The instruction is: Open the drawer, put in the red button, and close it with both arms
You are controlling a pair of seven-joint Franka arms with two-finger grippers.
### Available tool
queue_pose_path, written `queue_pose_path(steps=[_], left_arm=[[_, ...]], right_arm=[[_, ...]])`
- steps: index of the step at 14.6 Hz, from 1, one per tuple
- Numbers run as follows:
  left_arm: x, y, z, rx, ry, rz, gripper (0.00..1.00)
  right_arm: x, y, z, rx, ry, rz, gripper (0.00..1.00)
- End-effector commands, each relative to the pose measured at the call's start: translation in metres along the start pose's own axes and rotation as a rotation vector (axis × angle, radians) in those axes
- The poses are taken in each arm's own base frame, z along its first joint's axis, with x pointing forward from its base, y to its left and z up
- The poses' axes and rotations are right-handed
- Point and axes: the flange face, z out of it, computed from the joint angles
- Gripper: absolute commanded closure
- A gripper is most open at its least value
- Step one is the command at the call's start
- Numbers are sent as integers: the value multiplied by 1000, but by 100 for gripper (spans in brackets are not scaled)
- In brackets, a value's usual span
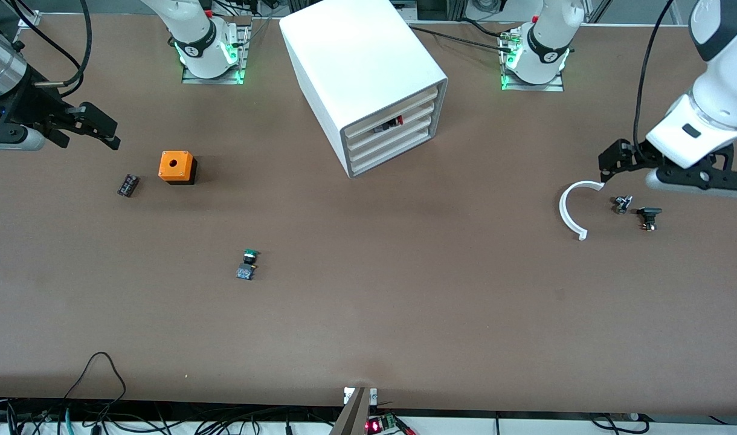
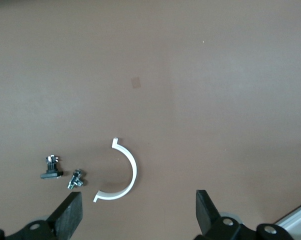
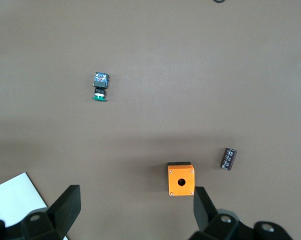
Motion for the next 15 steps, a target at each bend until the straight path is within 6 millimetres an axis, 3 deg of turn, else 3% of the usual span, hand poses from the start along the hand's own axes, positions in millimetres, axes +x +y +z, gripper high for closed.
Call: queue_pose_path(steps=[1, 5, 15], left_arm=[[-13, 13, -4, -7, -45, 27, 0], [-11, 16, -4, -9, -45, 30, 0], [-8, 18, -9, -14, -44, 32, 0]], right_arm=[[17, -1, -5, -11, -41, -24, 1], [25, -8, -6, -48, -66, -44, 0], [27, -6, -3, -48, -66, -38, 1]])
